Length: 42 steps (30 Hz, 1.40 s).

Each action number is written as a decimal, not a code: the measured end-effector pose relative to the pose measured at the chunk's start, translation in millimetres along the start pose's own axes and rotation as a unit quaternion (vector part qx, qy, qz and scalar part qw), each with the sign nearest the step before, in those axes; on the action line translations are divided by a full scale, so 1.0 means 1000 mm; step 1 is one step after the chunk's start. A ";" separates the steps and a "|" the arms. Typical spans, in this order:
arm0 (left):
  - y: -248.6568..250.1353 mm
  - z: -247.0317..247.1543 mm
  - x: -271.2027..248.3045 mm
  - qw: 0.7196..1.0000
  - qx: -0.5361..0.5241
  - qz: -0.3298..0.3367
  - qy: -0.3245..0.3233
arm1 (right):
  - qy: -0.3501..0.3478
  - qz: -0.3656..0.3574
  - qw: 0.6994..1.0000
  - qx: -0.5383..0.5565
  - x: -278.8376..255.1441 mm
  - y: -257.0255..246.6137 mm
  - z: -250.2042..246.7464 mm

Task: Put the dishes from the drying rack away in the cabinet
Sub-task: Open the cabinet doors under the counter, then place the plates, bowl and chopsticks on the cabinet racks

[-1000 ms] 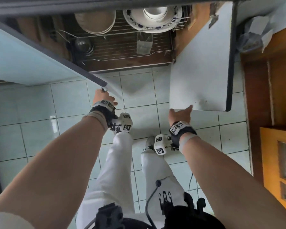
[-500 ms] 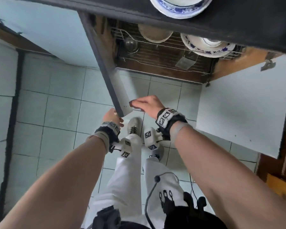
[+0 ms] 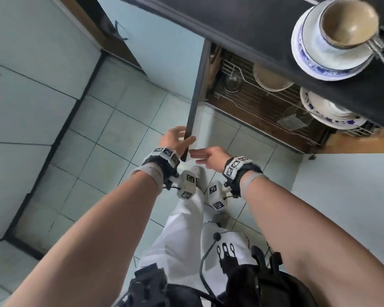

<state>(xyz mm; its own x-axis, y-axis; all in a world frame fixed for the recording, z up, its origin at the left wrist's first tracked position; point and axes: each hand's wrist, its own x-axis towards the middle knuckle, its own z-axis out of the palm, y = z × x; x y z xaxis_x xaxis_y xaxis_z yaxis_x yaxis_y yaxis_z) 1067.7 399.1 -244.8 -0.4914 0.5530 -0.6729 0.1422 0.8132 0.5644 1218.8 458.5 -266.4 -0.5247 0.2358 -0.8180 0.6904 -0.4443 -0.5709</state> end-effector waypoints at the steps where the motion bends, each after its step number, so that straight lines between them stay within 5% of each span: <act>1: 0.000 -0.005 0.001 1.000 0.022 0.005 0.009 | 0.001 0.005 1.000 -0.012 -0.003 -0.002 -0.002; 6: 0.022 -0.022 0.006 0.992 0.111 -0.056 0.015 | 0.127 -0.008 0.991 -0.045 -0.025 -0.007 -0.045; 12: 0.070 -0.019 0.013 0.985 0.094 -0.130 0.065 | 0.207 -0.030 0.977 -0.046 -0.048 -0.025 -0.095; 16: 0.123 -0.012 0.001 0.982 0.132 -0.084 0.104 | 0.252 -0.041 0.965 -0.053 -0.071 -0.048 -0.126; 22: 0.246 0.011 -0.011 0.997 -0.026 0.047 0.058 | 0.325 -0.048 0.944 0.031 -0.117 -0.085 -0.199; 25: 0.303 0.030 -0.022 0.994 -0.058 0.084 0.048 | 0.412 -0.040 0.909 0.042 -0.149 -0.103 -0.253; 31: 0.357 0.077 -0.012 0.994 -0.052 0.098 0.022 | 0.497 -0.076 0.861 -0.076 -0.183 -0.106 -0.333; 36: 0.374 0.096 0.008 0.994 -0.034 0.099 0.010 | 0.503 -0.104 0.831 -0.212 -0.161 -0.122 -0.367; 42: 0.394 0.094 0.058 0.994 -0.038 0.100 -0.004 | 0.459 -0.036 0.780 -0.423 -0.117 -0.146 -0.390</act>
<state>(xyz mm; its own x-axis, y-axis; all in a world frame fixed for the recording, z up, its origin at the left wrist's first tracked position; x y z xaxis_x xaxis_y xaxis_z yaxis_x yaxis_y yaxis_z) 1176.1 768.9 -106.0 -0.4526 0.7040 -0.5473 0.1716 0.6711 0.7212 1373.0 832.8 -114.9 -0.2669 0.9262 -0.2661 0.9613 0.2364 -0.1415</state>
